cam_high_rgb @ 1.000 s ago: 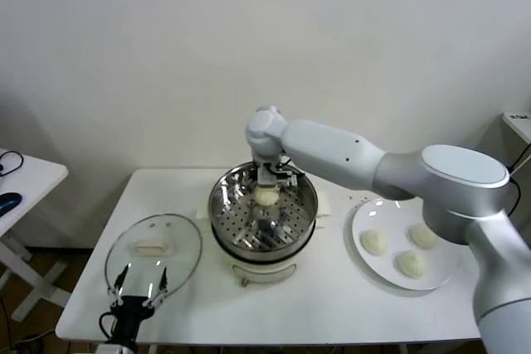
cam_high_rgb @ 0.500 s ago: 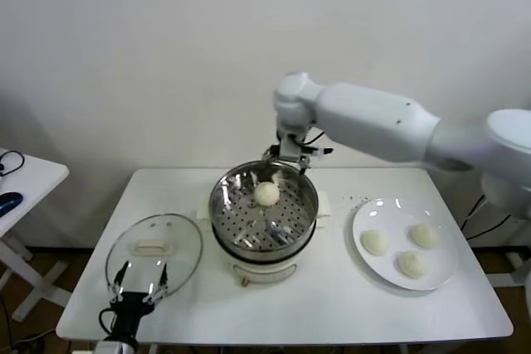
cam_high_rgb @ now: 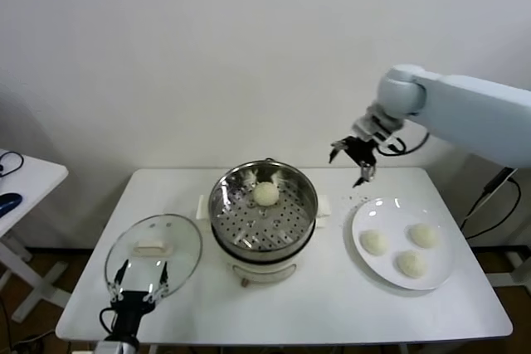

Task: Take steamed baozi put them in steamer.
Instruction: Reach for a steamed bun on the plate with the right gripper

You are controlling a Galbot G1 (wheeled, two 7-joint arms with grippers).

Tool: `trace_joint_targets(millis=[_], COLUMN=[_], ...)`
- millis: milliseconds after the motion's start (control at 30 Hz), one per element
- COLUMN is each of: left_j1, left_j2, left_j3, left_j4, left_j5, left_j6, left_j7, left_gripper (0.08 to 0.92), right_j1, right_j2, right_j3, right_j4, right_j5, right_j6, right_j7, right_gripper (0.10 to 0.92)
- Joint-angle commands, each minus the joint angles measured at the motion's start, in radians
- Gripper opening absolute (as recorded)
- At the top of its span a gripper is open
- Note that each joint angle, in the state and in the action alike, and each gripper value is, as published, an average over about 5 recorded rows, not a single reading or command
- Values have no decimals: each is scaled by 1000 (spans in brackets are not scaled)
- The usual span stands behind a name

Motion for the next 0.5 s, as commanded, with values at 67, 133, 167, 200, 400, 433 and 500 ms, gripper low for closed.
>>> trace_joint_targets(millis=[67,133,167,200,400,433,500], left_j1=[6,11,13,14,15,15,14], left_j2=[-7,-7,-7,-8,-8,-9,-10], left_j3=[0,-1,-2,-2,-6,-6,-5], left_j4=[-6,-9,-9,-9,-5,-4,-1], left_j5=[-2,-2,-2,-2,-1,-1,0], left_j6=[5,4,4,4,4,4,4], left_j7=[-18,-18,-18,-18,-17,-17,-17], left_gripper=[823,823,823,823,823,823,823], right_j1=[-188,-237,-258,-278,-369,-381,-403], right_j2=[-170,-166,-163,-160,-130,-122,-106], right_j3=[26,50,62,74,124,131,142], right_j4=[-6,-29,-41,-52,-95,-101,-113], right_j5=[-5,-15,-19,-22,-36,-37,-34], right_j6=[-133,-140,-142,-143,-150,-152,-155], right_j7=[49,48,48,47,49,52,64], right_gripper=[823,823,823,823,823,823,823])
